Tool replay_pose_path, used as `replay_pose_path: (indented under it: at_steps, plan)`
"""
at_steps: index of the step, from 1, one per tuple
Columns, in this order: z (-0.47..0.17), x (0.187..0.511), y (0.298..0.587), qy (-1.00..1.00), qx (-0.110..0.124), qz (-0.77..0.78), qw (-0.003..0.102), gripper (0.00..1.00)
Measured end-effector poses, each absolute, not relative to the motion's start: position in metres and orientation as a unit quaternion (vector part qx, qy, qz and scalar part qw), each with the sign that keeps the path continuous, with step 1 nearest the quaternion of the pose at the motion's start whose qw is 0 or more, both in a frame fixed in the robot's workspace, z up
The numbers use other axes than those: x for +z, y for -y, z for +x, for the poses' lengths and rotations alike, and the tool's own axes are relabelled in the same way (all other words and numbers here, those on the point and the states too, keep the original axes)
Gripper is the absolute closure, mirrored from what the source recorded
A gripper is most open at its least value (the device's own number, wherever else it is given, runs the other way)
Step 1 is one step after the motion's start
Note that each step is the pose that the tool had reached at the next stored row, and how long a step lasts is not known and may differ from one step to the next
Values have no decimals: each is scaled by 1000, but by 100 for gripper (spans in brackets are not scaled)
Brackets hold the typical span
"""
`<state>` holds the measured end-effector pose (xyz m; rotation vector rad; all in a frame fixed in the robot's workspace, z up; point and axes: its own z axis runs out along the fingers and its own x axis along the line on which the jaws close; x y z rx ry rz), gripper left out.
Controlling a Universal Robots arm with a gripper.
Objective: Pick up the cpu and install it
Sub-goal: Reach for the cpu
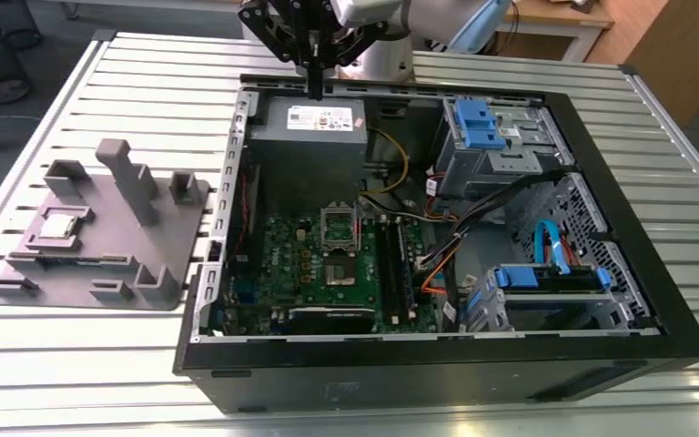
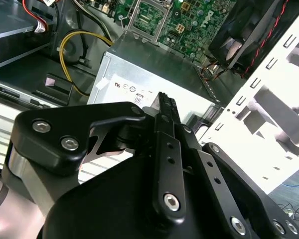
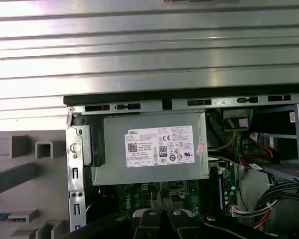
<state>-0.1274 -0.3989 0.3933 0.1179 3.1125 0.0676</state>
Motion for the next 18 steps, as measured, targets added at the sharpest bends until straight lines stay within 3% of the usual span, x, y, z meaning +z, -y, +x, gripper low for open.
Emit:
replay_pose_path:
  at_steps: [18]
  plan:
    - [-137, 393, 399, -999, 22, 38, 13, 89]
